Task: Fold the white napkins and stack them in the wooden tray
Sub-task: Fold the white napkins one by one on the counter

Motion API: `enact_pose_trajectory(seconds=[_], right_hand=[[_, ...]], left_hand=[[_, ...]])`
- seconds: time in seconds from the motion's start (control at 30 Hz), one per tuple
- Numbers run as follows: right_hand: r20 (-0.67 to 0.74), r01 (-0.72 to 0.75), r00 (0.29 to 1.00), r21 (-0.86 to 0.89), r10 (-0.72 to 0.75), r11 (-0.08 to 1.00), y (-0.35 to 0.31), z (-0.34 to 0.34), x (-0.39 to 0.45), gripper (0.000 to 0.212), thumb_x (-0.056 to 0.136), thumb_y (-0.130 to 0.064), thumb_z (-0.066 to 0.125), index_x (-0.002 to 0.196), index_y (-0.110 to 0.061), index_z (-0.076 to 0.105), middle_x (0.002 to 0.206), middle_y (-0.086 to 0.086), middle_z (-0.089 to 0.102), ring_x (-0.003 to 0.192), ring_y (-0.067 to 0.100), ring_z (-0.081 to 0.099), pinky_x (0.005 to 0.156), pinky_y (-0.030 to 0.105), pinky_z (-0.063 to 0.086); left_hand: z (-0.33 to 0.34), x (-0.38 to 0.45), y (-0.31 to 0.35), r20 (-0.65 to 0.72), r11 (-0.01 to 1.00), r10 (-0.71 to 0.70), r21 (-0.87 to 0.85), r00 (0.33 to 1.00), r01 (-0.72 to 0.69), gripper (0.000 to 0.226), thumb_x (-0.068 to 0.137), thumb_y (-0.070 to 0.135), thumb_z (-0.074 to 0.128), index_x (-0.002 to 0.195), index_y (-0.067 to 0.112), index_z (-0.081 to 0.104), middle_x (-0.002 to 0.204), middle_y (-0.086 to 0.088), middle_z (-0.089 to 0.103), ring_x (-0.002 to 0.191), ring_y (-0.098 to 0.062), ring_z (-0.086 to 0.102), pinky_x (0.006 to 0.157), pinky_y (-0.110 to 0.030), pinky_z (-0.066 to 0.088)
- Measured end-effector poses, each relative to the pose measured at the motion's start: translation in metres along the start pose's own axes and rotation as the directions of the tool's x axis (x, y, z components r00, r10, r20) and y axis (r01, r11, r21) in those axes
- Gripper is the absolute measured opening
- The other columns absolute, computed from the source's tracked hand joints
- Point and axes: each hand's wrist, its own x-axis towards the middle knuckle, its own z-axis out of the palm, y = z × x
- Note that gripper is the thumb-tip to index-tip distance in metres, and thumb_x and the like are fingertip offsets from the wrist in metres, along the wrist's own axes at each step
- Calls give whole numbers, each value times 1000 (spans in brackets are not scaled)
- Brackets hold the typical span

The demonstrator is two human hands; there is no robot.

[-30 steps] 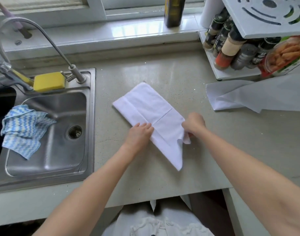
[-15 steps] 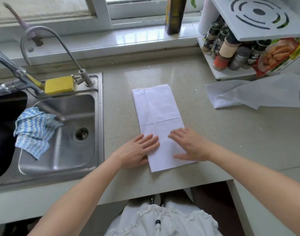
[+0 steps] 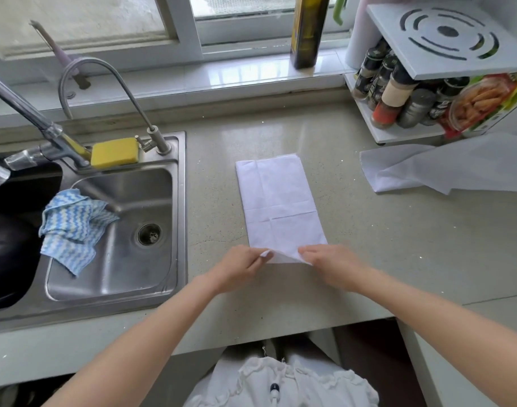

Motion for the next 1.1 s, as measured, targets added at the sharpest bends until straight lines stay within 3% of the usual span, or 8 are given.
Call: enact_pose_trajectory(seconds=[0.07,0.13,0.23,0.37,0.53,0.67,0.9,1.1], right_hand=[[107,-139,987,213,118,967,10,-22,7,14,86,-8,51,79,-18,58,86,1,64,84,20,60,67,29,45],[234,-203,966,420,111,885,19,-45,13,26,84,-10,58,63,-20,47,63,-4,48,62,15,46,57,28,32],[249,-258,959,580,134,772,23,-67,26,18,85,-11,62,70,-15,52,69,-1,45,65,14,41,61,29,27],[133,-296,945,737,299,608,27,-75,57,7,86,-10,61,80,-6,63,77,3,54,73,15,50,66,28,35],[-34,-365,858,662,512,655,32,-74,101,19,82,-11,61,63,-13,59,67,2,57,72,22,55,51,24,35],[-64,-411,844,562,533,718,40,-72,127,19,86,-12,56,67,-11,55,79,14,63,81,31,61,60,31,36],[-131,-432,832,455,539,778,62,-69,157,11,95,-12,43,85,-9,44,102,25,62,95,39,57,65,35,30],[-114,-507,814,341,570,791,73,-68,174,23,98,-18,38,110,-2,49,117,23,58,104,39,56,75,38,40]], left_hand=[[-11,0,-4,69,960,-90,-259,994,105,53,96,53,27,74,12,52,65,-1,51,63,-21,50,58,-29,33],[-20,2,-10,277,785,-165,-545,947,296,47,99,49,31,92,14,61,82,3,66,76,-16,65,68,-23,48],[-28,10,-18,404,660,-245,-596,881,457,43,103,43,32,115,15,61,107,-4,70,94,-19,69,80,-27,56],[-36,34,-21,200,599,-425,-669,883,440,40,102,40,38,105,9,64,102,-9,71,82,-17,69,64,-21,54],[-43,66,-31,-193,711,-585,-589,788,384,32,95,30,55,73,9,62,71,-7,57,62,-18,47,58,-28,31],[-56,87,-33,-400,826,-508,-478,762,300,48,95,29,54,53,18,35,53,0,31,52,-14,24,50,-30,15],[-74,119,-42,-428,890,-429,-353,796,290,34,103,25,41,79,8,59,82,-19,64,70,-26,52,58,-32,22],[-78,143,-48,-401,854,-519,-271,755,444,35,101,23,39,91,-1,62,96,-22,66,88,-35,60,69,-36,40]])
